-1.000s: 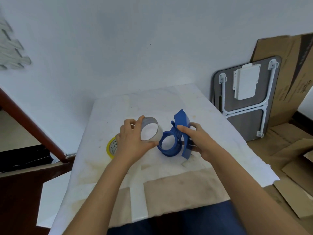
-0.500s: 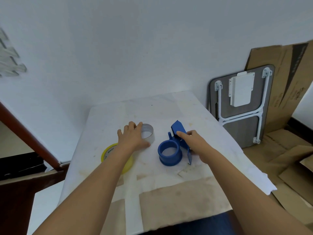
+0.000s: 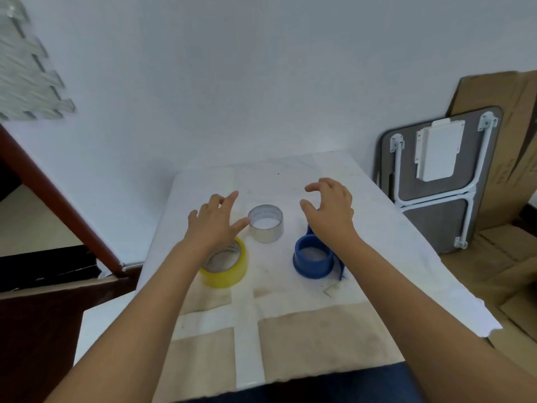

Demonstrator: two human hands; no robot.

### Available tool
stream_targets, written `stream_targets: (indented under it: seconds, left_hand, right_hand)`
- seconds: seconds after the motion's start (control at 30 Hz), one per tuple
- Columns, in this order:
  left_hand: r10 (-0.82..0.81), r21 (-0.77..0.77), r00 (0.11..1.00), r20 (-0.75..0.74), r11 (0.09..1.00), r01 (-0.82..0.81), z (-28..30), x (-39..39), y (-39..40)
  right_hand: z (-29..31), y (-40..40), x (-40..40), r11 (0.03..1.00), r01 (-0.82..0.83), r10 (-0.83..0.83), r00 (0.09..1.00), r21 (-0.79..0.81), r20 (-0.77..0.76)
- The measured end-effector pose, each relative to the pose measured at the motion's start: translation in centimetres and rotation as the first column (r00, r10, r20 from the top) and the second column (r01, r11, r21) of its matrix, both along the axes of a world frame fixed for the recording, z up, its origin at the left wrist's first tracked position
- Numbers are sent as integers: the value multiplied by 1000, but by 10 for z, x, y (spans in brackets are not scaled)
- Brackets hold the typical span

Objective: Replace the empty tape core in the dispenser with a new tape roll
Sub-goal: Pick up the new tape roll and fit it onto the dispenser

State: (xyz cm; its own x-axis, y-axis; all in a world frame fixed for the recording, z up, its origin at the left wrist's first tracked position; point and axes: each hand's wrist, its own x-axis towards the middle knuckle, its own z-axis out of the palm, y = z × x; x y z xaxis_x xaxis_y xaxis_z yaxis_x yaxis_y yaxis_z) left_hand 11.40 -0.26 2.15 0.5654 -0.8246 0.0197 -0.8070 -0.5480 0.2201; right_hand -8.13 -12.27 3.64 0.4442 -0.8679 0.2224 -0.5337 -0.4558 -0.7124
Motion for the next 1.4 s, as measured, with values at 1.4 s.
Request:
stream_targets:
  seconds: [1.4]
  left_hand:
    - [-151,-615,907,-393,777,-137,7,-92,53]
  right_hand:
    - [-9,62,-40,600,-570,161,773,561,613]
